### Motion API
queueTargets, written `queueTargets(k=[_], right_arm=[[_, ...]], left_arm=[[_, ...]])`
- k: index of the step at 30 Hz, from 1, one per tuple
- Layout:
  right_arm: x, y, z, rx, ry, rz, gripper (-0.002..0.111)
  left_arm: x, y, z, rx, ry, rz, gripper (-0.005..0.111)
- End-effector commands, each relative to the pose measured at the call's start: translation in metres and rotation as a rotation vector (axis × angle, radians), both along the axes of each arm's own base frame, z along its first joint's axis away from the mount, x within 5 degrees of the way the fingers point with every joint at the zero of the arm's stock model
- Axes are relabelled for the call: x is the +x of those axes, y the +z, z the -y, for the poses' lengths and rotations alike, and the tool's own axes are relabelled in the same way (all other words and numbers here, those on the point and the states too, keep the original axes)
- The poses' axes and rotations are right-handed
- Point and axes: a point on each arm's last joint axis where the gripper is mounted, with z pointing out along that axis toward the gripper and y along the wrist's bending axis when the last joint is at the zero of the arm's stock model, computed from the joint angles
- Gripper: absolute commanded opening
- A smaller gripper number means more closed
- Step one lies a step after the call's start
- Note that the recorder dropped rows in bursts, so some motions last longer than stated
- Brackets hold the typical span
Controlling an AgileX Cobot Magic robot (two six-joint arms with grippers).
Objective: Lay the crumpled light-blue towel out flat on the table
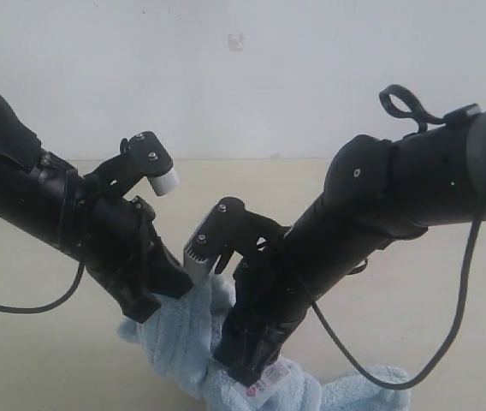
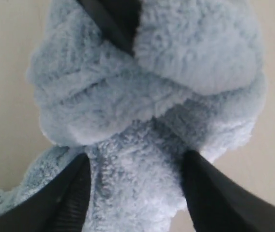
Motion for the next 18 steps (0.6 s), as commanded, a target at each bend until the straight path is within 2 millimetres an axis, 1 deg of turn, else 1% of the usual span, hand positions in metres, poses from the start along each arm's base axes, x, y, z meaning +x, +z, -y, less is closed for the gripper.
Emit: queueTargets(k=[1,3,4,5,7,9,11,12,13,14,15,16,17,18], right_arm=[[0.002,-0.006,0.000,-0.007,0.001,-0.004,0.046],[0.002,-0.007,0.000,-0.007,-0.001,-0.004,0.024],[0.002,-0.007,0.000,-0.006,-0.003,-0.005,0.007],[0.002,-0.007,0.000,-0.004,-0.017,-0.012,0.001],[0.002,-0.005,0.000,0.002,-0.052,-0.026,0.001],[0.002,-0.001,0.001,-0.002,-0.070,-0.022,0.000],[0.003,0.006,0.008,-0.048,-0.089,0.011,0.000],[0.004,0.009,0.013,-0.090,-0.108,0.036,0.000],[0.006,0.012,0.019,-0.145,-0.135,0.070,0.000],[0.008,0.015,0.027,-0.211,-0.170,0.108,0.000],[0.015,0.020,0.044,-0.352,-0.267,0.188,0.000],[0.019,0.021,0.052,-0.401,-0.309,0.215,0.000],[0.027,0.023,0.067,-0.463,-0.394,0.245,0.000],[0.030,0.022,0.071,-0.461,-0.413,0.238,0.000]], left_arm=[[-0.003,0.000,0.002,-0.018,-0.003,-0.015,0.004],[-0.003,0.000,0.002,-0.014,-0.004,-0.012,0.004],[-0.002,0.000,0.002,-0.012,-0.004,-0.009,0.004],[-0.002,0.000,0.001,-0.004,-0.007,-0.003,0.004],[-0.001,-0.001,-0.001,0.018,-0.002,0.011,0.004],[0.003,-0.005,-0.008,0.074,0.039,0.035,0.004],[0.008,-0.013,-0.024,0.157,0.111,0.065,0.004],[0.012,-0.018,-0.035,0.194,0.177,0.077,0.004],[0.014,-0.021,-0.044,0.219,0.240,0.081,0.004],[0.020,-0.024,-0.059,0.243,0.344,0.090,0.004],[0.026,-0.025,-0.079,0.261,0.480,0.077,0.004],[0.028,-0.025,-0.085,0.258,0.527,0.066,0.004],[0.029,-0.025,-0.093,0.239,0.584,0.041,0.004],[0.029,-0.025,-0.094,0.231,0.587,0.035,0.004]])
